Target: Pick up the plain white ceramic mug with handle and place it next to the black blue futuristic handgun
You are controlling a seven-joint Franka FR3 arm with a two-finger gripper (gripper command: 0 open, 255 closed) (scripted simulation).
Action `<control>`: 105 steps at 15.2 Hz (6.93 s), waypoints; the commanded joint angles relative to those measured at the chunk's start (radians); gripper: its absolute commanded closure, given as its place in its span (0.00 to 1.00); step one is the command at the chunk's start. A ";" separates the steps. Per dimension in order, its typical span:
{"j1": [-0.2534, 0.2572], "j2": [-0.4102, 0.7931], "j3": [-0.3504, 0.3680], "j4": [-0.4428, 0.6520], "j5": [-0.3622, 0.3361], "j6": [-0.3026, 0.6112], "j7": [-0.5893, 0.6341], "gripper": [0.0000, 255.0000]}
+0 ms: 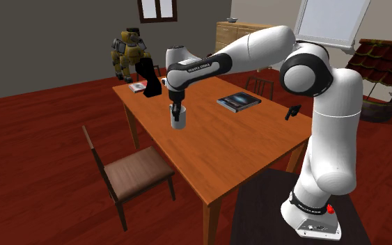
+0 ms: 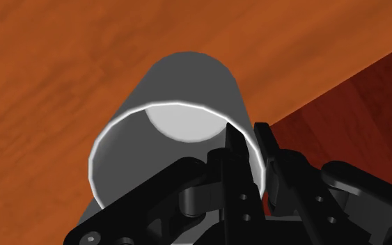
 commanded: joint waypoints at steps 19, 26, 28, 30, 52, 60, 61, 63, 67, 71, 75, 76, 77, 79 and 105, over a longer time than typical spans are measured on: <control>-0.035 -0.122 -0.032 0.043 -0.022 -0.164 -0.058 1.00; -0.099 -0.259 -0.094 -0.122 -0.049 -0.132 -0.179 1.00; -0.119 -0.290 -0.114 -0.157 -0.058 -0.128 -0.216 1.00; -0.139 -0.319 -0.135 -0.187 -0.067 -0.125 -0.254 1.00; -0.358 -0.370 -0.440 -0.214 -0.096 -0.143 -0.768 1.00; -0.448 -0.232 -0.572 -0.085 0.000 -0.173 -1.018 1.00; -0.463 -0.207 -0.587 -0.062 0.020 -0.180 -1.053 1.00; -0.500 -0.152 -0.612 -0.014 0.063 -0.195 -1.122 1.00; -0.618 -0.002 -0.649 0.126 0.182 -0.249 -1.283 1.00; -0.618 0.000 -0.640 0.074 0.185 -0.196 -1.288 1.00; -0.617 0.007 -0.636 0.028 0.193 -0.145 -1.296 1.00; -0.617 0.010 -0.635 0.017 0.196 -0.133 -1.298 1.00; -0.617 0.013 -0.634 0.007 0.199 -0.121 -1.301 1.00; -0.618 0.019 -0.631 -0.014 0.206 -0.097 -1.307 1.00; -0.652 0.127 -0.581 -0.157 0.316 0.116 -1.386 1.00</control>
